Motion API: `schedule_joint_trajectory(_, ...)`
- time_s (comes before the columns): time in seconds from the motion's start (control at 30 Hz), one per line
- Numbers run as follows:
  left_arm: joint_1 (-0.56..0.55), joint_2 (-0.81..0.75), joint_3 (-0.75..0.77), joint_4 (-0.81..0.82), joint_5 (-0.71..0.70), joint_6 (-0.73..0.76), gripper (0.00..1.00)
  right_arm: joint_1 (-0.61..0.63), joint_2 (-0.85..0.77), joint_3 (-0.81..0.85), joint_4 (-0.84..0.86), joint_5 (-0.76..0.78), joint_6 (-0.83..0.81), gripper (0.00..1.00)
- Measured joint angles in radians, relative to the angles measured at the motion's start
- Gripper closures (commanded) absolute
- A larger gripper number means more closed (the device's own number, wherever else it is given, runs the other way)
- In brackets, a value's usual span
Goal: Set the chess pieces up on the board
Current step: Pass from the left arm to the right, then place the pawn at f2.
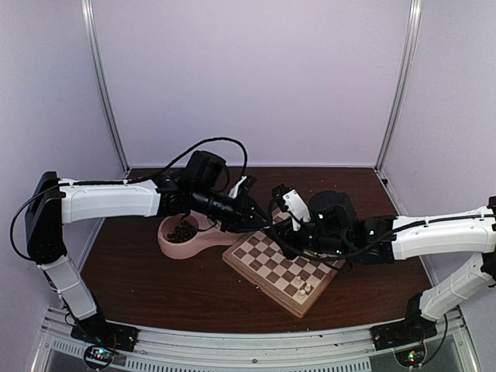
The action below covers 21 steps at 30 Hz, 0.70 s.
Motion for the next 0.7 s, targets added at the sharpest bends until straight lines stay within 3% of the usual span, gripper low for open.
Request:
schedule_joint_trajectory(0.13,0.0,0.0,-0.002,-0.003,-0.002,0.007,0.55,0.0,-0.004,0.0,-0.011,0.0,0.0,1.0)
schedule_joint_trajectory(0.23,0.0,-0.001,-0.001,-0.031,-0.024,0.044,0.5,0.0,-0.018,0.0,-0.042,0.0,0.002,1.0)
schedule_joint_trajectory(0.47,-0.005,-0.05,0.015,-0.216,-0.189,0.237,0.46,0.0,-0.048,0.023,-0.259,-0.024,0.021,0.97)
schedule_joint_trajectory(0.7,-0.005,-0.201,-0.003,-0.286,-0.355,0.408,0.47,0.0,0.028,0.235,-0.59,-0.091,0.027,0.93)
